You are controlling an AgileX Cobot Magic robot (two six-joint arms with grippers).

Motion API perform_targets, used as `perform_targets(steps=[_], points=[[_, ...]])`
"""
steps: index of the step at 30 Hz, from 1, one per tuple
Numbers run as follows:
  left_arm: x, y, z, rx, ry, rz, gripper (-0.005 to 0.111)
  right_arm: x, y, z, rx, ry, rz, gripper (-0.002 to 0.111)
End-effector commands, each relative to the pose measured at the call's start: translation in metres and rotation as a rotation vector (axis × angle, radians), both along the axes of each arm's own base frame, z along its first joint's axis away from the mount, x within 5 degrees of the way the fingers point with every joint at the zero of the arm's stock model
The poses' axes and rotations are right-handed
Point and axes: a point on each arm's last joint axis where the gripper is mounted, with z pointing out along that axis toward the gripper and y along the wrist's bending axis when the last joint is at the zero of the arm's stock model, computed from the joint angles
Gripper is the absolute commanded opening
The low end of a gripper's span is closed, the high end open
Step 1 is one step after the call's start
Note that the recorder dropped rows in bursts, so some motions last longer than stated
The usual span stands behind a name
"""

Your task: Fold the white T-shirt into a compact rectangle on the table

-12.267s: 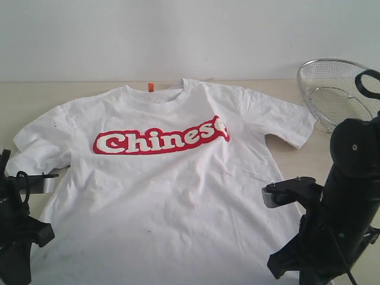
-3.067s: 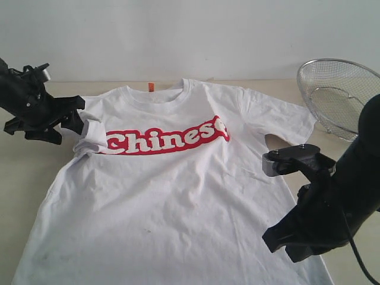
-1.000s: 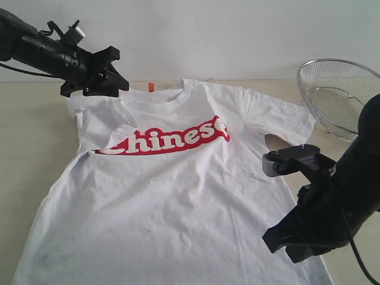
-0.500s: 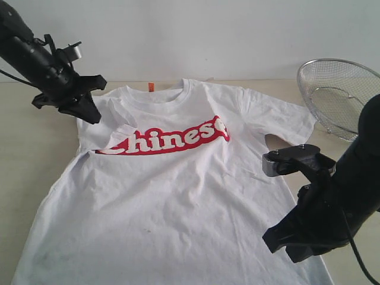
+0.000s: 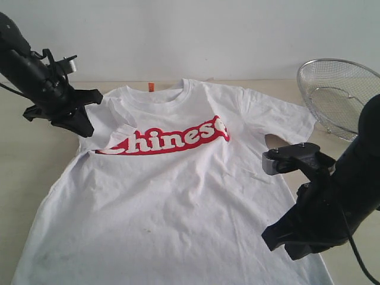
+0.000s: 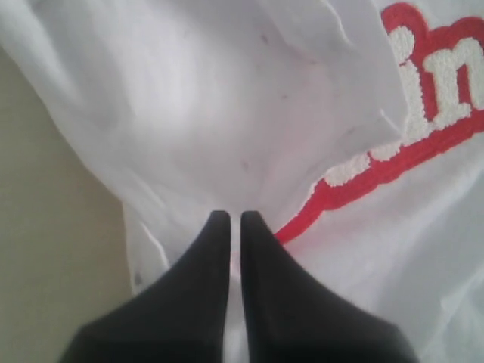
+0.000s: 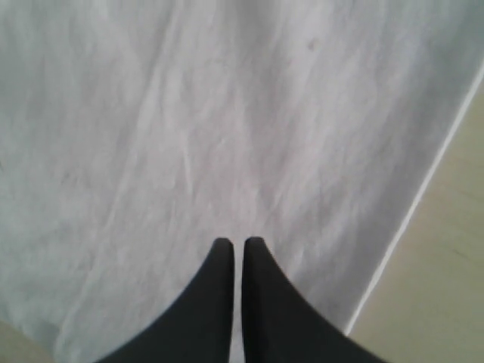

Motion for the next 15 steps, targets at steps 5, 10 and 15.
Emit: perform_targets(steps=[5, 10, 15], points=[[0.003, -0.001, -0.013, -0.003, 0.003, 0.019, 0.005, -0.001, 0.000, 0.003, 0.005, -0.003, 0.009, 0.000], [0.003, 0.000, -0.024, 0.001, 0.028, 0.016, 0.005, -0.002, 0.000, 0.003, 0.005, 0.003, 0.011, 0.000], [0.003, 0.004, -0.028, 0.052, 0.033, 0.004, 0.005, -0.003, 0.000, 0.002, 0.004, 0.014, 0.014, 0.000]])
